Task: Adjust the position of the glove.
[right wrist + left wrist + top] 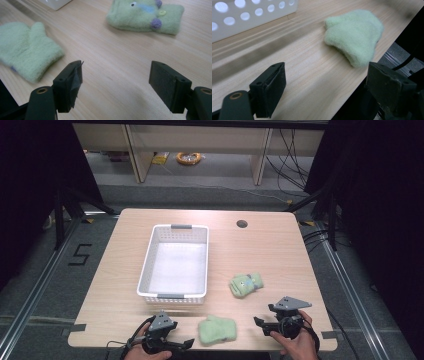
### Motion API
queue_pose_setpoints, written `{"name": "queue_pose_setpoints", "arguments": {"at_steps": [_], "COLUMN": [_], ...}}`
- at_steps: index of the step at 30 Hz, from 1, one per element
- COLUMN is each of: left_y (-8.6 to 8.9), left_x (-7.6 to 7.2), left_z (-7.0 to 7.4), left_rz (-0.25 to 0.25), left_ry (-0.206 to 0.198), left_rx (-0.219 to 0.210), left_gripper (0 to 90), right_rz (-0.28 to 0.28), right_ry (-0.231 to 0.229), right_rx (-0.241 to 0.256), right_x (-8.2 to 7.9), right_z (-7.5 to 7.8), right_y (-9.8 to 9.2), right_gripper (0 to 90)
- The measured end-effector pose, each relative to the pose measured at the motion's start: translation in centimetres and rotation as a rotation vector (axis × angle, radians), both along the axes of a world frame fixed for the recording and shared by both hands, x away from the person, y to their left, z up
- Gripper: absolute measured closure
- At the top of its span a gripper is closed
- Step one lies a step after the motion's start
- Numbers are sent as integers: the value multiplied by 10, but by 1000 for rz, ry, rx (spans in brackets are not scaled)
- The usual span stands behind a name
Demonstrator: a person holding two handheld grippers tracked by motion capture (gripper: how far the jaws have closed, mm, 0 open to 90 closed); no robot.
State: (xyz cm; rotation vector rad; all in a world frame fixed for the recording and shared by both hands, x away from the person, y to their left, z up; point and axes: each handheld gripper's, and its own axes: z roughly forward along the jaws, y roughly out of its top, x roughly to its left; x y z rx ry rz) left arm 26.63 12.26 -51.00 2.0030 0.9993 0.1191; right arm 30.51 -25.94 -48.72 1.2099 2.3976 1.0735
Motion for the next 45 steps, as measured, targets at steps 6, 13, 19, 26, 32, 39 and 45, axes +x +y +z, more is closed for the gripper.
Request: {"name": "queue_pose_setpoints", "arguments": {"at_steps": [6, 13, 19, 26, 32, 39, 45], "left_y": [0, 0, 0, -1, -5, -15, -22], "left_x": [0, 0, 0, -1, -3, -4, -1], "left_z": [0, 0, 0, 1, 0, 0, 1], "left_rz": [-7, -1, -3, -10, -24, -49, -44], "left_ry": [3, -4, -3, 20, 36, 41, 42], "left_rx": [-5, -10, -7, -28, -36, -66, -88], "left_gripper": [158, 158, 158, 158, 165, 227, 298], "right_rz": [2, 22, 20, 33, 109, 178, 217], "right_ry": [-5, -17, -17, 4, 14, -13, -9], "right_rx": [1, 1, 17, 71, 143, 109, 88], "right_x": [1, 1, 0, -3, -5, -3, -1], "right_z": [-1, 0, 1, 2, 0, 0, 0], "right_y": [0, 0, 1, 7, 18, 33, 47], "right_gripper": [290, 352, 354, 391, 452, 507, 570]}}
